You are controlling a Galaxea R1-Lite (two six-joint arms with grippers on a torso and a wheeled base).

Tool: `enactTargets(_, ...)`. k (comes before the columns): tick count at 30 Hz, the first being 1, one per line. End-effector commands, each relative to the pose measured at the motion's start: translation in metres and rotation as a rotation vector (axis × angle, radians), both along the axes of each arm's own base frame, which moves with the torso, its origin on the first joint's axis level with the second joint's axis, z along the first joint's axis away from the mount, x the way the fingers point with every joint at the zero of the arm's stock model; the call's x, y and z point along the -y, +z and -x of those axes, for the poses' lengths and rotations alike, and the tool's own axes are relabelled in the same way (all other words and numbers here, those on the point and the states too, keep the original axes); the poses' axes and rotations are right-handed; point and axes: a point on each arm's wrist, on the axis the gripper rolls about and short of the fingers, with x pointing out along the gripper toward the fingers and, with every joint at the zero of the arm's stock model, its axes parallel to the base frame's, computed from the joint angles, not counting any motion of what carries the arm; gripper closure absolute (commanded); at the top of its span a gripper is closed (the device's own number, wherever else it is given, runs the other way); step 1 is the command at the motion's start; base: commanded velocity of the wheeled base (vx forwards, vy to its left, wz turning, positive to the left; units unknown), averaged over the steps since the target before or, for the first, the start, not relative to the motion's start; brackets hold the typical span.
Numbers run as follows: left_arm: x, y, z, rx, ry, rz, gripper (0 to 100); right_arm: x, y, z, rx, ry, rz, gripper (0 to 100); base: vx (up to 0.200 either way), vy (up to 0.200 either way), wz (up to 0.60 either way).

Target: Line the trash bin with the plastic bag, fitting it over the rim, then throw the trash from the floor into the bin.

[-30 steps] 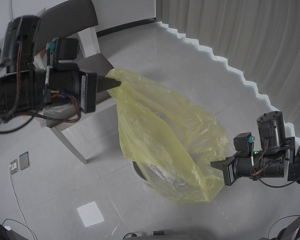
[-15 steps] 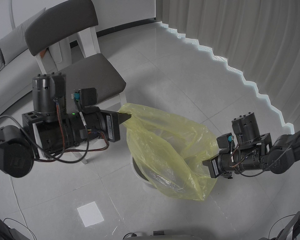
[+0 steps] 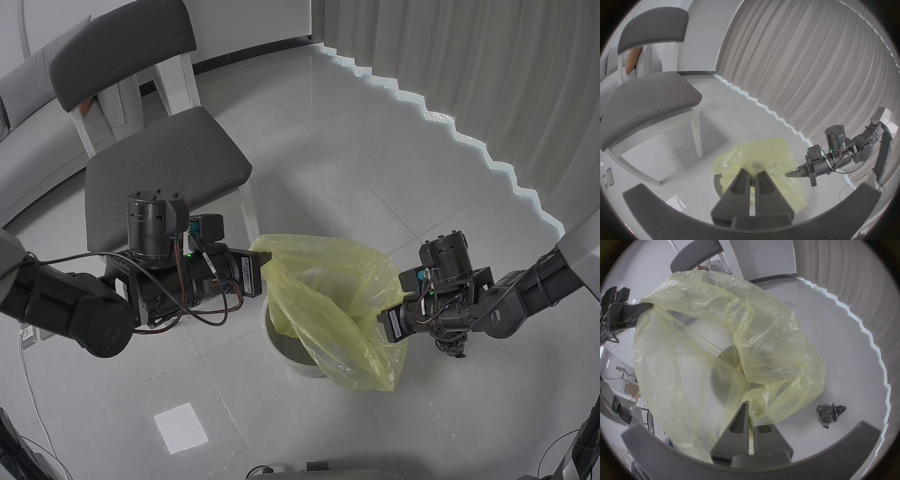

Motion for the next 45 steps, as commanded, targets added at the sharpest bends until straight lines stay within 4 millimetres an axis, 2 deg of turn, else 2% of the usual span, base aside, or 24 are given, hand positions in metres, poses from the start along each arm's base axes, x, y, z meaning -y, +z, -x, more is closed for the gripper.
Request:
enactTargets(1,-0.01,-0.029,-0.022,-0.05,0.056,-0.024,100,-0.007,-0.023,-0.021,-0.033,-0.001,0.007,100,0.0,0.0,0.0)
enactTargets(5,-0.027,-0.038,-0.028,-0.073,0.096,-0.032,100,-0.014,-0.029,-0.033,-0.028,-0.001,0.004,100,0.0,0.0,0.0)
enactTargets(8,-0.032,-0.053,-0.032,-0.116,0.098,-0.042,100,-0.015,-0.032,-0.036,-0.03,-0.001,0.005,100,0.0,0.0,0.0)
enactTargets(12,-0.033,-0.064,-0.039,-0.133,0.095,-0.026,100,-0.009,-0.034,-0.037,-0.039,-0.014,0.011,100,0.0,0.0,0.0)
enactTargets(15,-0.027,-0.079,-0.053,-0.166,0.103,0.054,100,0.004,-0.037,-0.037,-0.06,-0.043,0.02,100,0.0,0.0,0.0)
enactTargets(18,-0.024,-0.096,-0.063,-0.167,0.105,0.054,100,0.011,-0.039,-0.039,-0.066,-0.061,0.022,100,0.0,0.0,0.0)
enactTargets(19,-0.024,-0.096,-0.063,-0.167,0.105,0.054,100,0.011,-0.039,-0.039,-0.066,-0.061,0.022,100,0.0,0.0,0.0)
enactTargets(21,-0.03,-0.113,-0.073,-0.179,0.127,0.046,100,0.013,-0.041,-0.041,-0.068,-0.069,0.023,100,0.0,0.0,0.0)
enactTargets(28,-0.055,-0.13,-0.072,-0.237,0.184,0.032,100,0.007,-0.047,-0.044,-0.071,-0.057,0.026,100,0.0,0.0,0.0)
enactTargets(33,-0.053,-0.138,-0.076,-0.234,0.183,0.033,100,-0.001,-0.055,-0.043,-0.083,-0.04,0.033,100,0.0,0.0,0.0)
enactTargets(40,-0.038,-0.164,-0.09,-0.221,0.16,0.036,100,0.0,-0.057,-0.043,-0.087,-0.045,0.038,100,0.0,0.0,0.0)
enactTargets(45,-0.036,-0.166,-0.091,-0.217,0.155,0.038,100,0.004,-0.058,-0.043,-0.096,-0.049,0.055,100,0.0,0.0,0.0)
